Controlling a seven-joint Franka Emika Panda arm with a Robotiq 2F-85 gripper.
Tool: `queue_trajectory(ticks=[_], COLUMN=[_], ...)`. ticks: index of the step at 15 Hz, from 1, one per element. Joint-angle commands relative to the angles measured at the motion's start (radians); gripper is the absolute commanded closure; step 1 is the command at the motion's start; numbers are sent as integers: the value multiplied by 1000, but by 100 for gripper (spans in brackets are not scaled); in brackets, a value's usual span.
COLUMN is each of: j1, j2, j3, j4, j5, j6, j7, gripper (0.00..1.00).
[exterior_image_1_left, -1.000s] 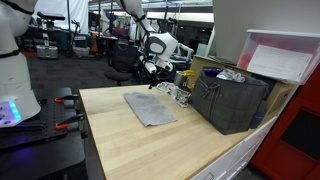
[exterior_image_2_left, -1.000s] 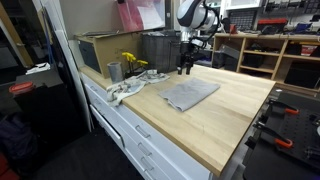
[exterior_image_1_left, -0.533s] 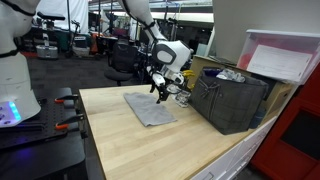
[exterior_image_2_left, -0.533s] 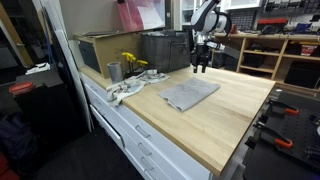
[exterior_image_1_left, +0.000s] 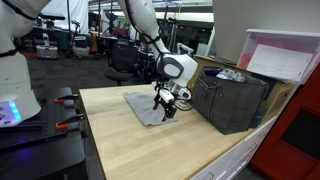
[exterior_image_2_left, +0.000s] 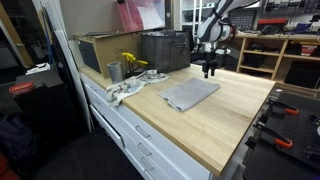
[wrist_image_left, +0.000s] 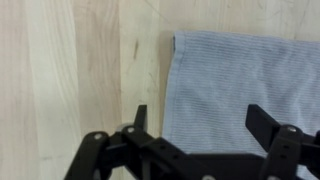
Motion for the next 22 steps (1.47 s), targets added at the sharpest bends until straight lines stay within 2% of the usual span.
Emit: queue_trajectory(ticks=[1,6,11,14,22], j1=[-16,-41,-60,-72,-86], j2=[72,143,164,174,163], j3=[7,39,62,85,90], j4=[66,148,203,200,156], j5=[-30,-5,36,84,137], j6=[-3,-10,-32,-39,-70], j7=[-17,-20,11,8,20], gripper=[0,0,0,0,0])
